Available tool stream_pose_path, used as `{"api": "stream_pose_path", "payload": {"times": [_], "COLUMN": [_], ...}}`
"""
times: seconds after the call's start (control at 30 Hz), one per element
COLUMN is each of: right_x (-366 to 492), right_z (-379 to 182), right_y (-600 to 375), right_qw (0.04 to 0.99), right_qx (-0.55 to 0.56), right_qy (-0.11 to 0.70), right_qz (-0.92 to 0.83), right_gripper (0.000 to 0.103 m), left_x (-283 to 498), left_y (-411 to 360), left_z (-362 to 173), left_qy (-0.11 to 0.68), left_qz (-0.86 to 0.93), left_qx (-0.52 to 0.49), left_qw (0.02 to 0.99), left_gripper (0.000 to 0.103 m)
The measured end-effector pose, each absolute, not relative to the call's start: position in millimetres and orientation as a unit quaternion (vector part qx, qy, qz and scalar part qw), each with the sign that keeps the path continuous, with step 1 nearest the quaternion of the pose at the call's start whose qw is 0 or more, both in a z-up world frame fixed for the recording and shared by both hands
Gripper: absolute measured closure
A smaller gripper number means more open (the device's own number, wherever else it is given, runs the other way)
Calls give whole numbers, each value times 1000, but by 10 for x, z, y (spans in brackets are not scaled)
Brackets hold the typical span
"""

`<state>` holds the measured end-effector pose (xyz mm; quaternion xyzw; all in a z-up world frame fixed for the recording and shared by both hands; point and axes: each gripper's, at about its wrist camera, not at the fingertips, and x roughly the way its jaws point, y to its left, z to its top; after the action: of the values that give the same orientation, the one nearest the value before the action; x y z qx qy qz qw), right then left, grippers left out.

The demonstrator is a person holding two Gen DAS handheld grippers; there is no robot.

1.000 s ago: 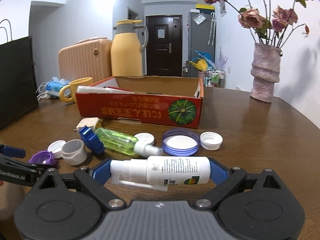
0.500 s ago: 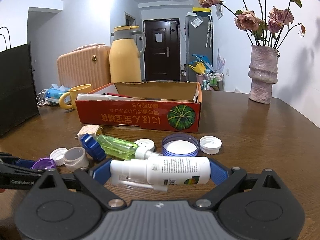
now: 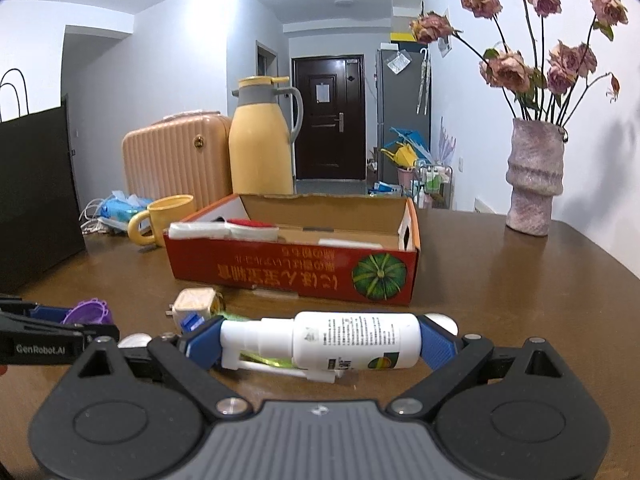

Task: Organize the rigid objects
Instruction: 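Carry the spray bottle and purple cap over the cardboard box with both grippers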

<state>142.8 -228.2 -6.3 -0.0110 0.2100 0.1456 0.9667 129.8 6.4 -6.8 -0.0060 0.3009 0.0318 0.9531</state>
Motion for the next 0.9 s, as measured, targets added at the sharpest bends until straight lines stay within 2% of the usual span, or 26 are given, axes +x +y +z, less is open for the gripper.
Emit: {"api": "stream_pose_path", "payload": {"times": [0.43,0.9], "right_x": [1657,2147], "right_z": [230,384], "right_y": [-2130,-2046], "right_qw": [973,976], "right_qx": [-10,3], "right_qy": [183,176], "right_qz": [141,126], "right_gripper": [5,5], "left_x": [1564,2088], "left_y": [47,-22], "left_z": [388,605], "left_qy": [245,222], "left_qz": [19,6], "left_qx": [-23,-37], "left_qw": [969,974], "left_gripper": [48,48]}}
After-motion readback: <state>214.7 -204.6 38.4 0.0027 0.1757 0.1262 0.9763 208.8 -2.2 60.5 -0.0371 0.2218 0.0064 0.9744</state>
